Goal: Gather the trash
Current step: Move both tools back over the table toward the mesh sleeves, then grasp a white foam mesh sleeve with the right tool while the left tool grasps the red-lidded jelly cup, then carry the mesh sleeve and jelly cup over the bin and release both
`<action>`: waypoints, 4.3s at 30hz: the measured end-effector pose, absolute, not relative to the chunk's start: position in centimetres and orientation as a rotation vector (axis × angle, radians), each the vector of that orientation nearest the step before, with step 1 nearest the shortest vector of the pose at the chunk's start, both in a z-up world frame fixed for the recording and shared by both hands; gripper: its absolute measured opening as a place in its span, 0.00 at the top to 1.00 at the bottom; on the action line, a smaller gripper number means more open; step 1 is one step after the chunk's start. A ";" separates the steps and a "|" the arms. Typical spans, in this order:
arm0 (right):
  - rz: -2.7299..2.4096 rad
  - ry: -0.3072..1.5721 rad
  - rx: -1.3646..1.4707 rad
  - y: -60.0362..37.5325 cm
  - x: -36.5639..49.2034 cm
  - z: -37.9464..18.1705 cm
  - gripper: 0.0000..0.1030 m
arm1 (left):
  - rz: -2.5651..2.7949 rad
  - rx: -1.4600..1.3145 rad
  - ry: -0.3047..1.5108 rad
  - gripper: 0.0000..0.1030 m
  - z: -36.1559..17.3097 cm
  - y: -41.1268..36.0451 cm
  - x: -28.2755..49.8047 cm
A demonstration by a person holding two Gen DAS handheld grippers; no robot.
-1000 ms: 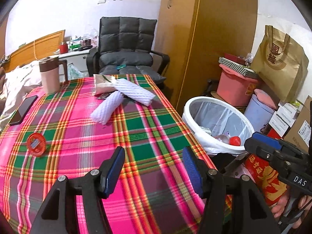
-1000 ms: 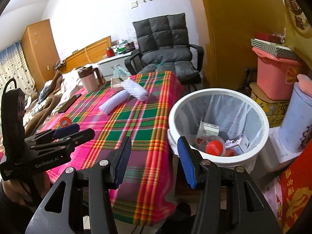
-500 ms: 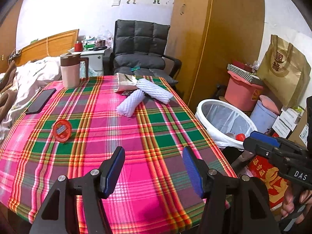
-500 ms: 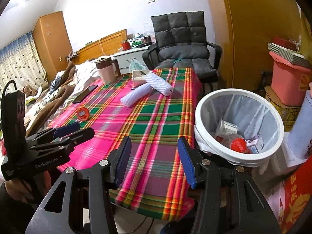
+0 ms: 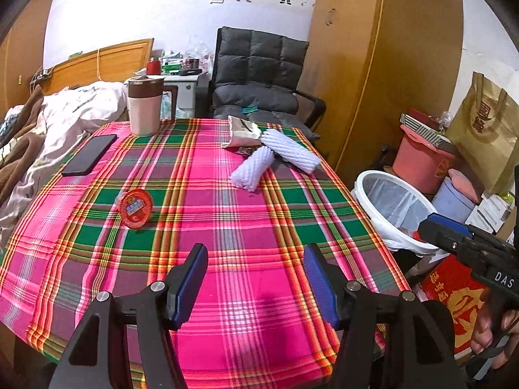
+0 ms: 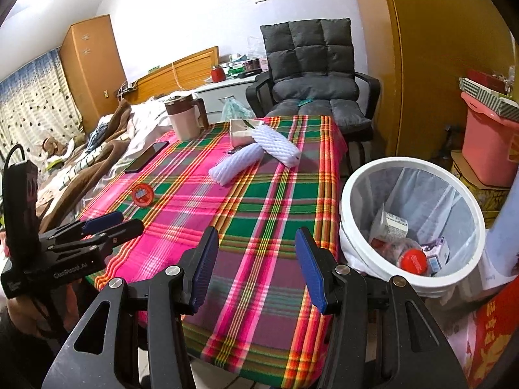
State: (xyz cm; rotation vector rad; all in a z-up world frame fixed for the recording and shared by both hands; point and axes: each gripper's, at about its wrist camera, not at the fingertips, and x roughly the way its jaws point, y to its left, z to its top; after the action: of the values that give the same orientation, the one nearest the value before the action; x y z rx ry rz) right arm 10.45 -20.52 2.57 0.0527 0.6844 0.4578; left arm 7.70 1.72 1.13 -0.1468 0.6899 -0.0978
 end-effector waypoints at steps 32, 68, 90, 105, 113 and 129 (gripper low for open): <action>0.451 0.715 -0.040 -17.5 19.7 2.0 0.50 | 0.181 -0.296 0.780 0.41 -2.8 12.4 16.3; 0.485 0.823 0.026 -18.0 24.1 -0.4 0.76 | -0.027 -0.318 0.794 0.57 -3.9 10.4 18.1; 0.487 0.807 0.093 -19.8 14.9 0.7 0.76 | -0.156 -0.241 0.788 0.57 -1.5 4.0 11.5; 0.483 0.788 0.113 -20.5 12.5 1.0 0.76 | -0.208 -0.221 0.785 0.57 -0.7 1.9 8.7; 0.469 0.774 0.124 -21.3 11.6 1.0 0.76 | -0.230 -0.211 0.781 0.57 -0.3 0.7 8.4; 0.390 0.758 0.173 -25.1 11.4 1.1 0.76 | -0.317 -0.155 0.767 0.57 1.0 -4.2 10.9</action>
State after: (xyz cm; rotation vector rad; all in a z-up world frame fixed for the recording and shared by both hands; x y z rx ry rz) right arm 11.36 -25.13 1.14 0.1727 0.7580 0.3900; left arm 10.86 -4.18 1.00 -0.1549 0.7671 -0.3170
